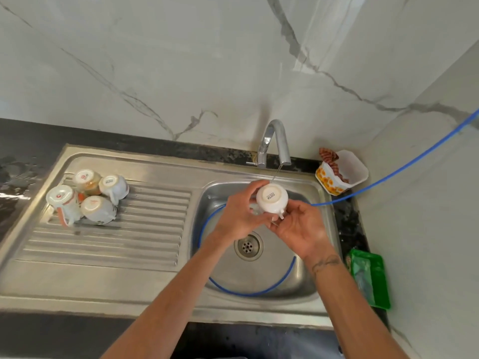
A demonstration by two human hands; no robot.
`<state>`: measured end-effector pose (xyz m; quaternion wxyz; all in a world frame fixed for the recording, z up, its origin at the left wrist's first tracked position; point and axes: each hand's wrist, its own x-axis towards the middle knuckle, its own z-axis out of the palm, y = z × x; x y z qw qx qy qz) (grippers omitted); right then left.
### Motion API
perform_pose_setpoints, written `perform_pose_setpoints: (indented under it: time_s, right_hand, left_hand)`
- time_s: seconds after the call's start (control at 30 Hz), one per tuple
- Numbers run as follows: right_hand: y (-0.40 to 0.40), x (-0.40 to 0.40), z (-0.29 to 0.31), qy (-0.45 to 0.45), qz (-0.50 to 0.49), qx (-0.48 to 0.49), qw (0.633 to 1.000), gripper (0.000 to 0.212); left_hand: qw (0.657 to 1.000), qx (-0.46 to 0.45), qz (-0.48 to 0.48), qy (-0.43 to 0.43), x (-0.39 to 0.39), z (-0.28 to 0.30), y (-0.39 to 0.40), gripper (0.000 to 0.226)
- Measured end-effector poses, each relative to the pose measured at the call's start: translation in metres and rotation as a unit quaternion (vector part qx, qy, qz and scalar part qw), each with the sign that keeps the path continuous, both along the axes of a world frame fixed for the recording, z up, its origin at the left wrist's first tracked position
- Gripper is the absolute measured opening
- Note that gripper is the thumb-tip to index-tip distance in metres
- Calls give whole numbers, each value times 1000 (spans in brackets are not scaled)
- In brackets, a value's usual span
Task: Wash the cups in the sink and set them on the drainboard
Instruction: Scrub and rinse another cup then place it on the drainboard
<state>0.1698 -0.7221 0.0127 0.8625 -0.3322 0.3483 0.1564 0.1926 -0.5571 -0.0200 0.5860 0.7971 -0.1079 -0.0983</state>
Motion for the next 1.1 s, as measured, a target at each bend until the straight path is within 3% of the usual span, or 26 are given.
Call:
perform_pose_setpoints:
  time_s: [0.13, 0.23, 0.3, 0.37, 0.47, 0.6, 0.63, 0.77, 0.83, 0.87, 0.9, 0.93, 0.97, 1.0, 1.03, 1.1]
  right_hand:
    - [-4, -4, 19, -55, 63, -56, 995, 44]
    - [-10, -14, 37, -125, 165, -226, 952, 43]
    - [-16, -21, 40, -159, 175, -305, 923, 32]
    - [-23, -27, 37, -141, 169, -291, 931, 22]
    - [-37, -35, 26, -81, 182, -258, 945, 26]
    - [-51, -45, 5, -24, 206, -188, 960, 17]
    - [-53, -48, -4, 6, 213, -216, 953, 16]
    - [-66, -57, -37, 103, 176, -192, 960, 43]
    - [-64, -65, -45, 78, 151, -111, 979, 96]
    - [-56, -73, -33, 3, 140, -129, 982, 119]
    - [-45, -67, -27, -41, 104, -128, 985, 114]
    - [-39, -65, -24, -90, 96, -145, 981, 88]
    - [-26, -62, -18, -69, 47, -161, 983, 72]
    - [-16, -73, -9, -92, 146, -127, 977, 72]
    - [-11, -71, -13, -46, 207, -100, 972, 72]
    - [4, -59, -38, 80, 193, -145, 967, 52]
  left_hand:
    - [998, 9, 10, -58, -4, 21, 0, 77]
    - [995, 26, 23, -95, -11, 33, -4, 78]
    - [992, 59, 23, -111, -19, 39, -9, 81]
    - [987, 95, 36, -128, -33, 43, -13, 79]
    - [985, 122, 48, -112, -55, 35, -20, 76]
    - [984, 162, 37, -64, -75, 20, -32, 91]
    - [983, 174, 29, -44, -79, 18, -33, 95]
    - [979, 182, 90, 12, -99, -3, -25, 76]
    - [977, 156, 141, 42, -109, -20, -14, 62]
    - [975, 143, 164, 53, -113, -27, -10, 56]
    - [971, 131, 189, 63, -116, -31, -5, 51]
    - [969, 121, 207, 67, -118, -33, 1, 47]
    - [968, 112, 212, 69, -118, -31, 7, 45]
    - [969, 105, 211, 71, -118, -29, 15, 43]
    - [971, 90, 204, 81, -118, -27, 22, 42]
    - [974, 67, 193, 101, -116, -25, 42, 35]
